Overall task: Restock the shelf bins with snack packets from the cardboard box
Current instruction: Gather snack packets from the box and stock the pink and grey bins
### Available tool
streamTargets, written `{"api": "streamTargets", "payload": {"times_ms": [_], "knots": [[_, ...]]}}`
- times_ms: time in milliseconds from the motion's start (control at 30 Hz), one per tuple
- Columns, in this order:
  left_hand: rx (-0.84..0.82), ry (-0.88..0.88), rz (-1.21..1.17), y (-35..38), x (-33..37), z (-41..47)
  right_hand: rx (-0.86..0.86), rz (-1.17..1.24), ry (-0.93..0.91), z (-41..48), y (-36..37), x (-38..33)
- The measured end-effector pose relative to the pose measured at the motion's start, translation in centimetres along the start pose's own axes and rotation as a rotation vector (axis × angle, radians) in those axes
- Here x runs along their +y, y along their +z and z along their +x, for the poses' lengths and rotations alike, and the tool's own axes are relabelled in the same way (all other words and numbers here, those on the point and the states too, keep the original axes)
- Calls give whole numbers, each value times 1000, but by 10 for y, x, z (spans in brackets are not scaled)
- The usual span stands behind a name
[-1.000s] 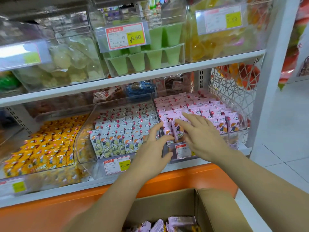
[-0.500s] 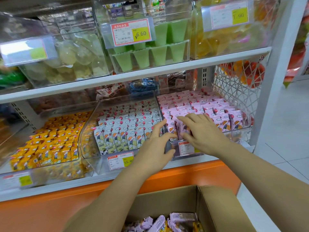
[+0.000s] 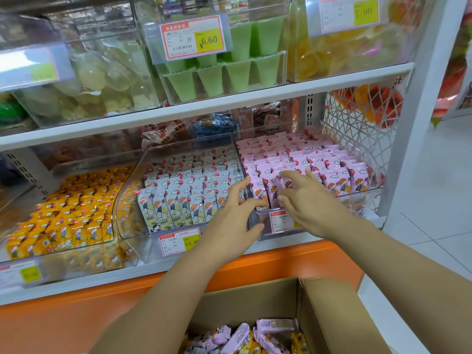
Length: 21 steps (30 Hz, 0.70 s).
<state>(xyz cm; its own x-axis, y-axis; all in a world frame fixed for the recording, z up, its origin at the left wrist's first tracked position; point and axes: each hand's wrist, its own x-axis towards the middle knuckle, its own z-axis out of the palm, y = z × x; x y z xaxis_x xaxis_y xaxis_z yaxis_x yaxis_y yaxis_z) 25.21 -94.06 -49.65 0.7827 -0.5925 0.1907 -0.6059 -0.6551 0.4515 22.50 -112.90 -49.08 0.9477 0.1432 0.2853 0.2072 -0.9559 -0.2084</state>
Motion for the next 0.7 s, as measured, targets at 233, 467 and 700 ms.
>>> {"api": "streamTargets", "payload": {"times_ms": [233, 467, 700], "knots": [[3, 9, -11, 2, -1, 0, -78, -72, 79, -8, 3, 3], [247, 73, -100, 5, 2, -25, 286, 38, -73, -42, 17, -10], [352, 19, -102, 53, -39, -107, 157, 124, -150, -92, 77, -56]]}}
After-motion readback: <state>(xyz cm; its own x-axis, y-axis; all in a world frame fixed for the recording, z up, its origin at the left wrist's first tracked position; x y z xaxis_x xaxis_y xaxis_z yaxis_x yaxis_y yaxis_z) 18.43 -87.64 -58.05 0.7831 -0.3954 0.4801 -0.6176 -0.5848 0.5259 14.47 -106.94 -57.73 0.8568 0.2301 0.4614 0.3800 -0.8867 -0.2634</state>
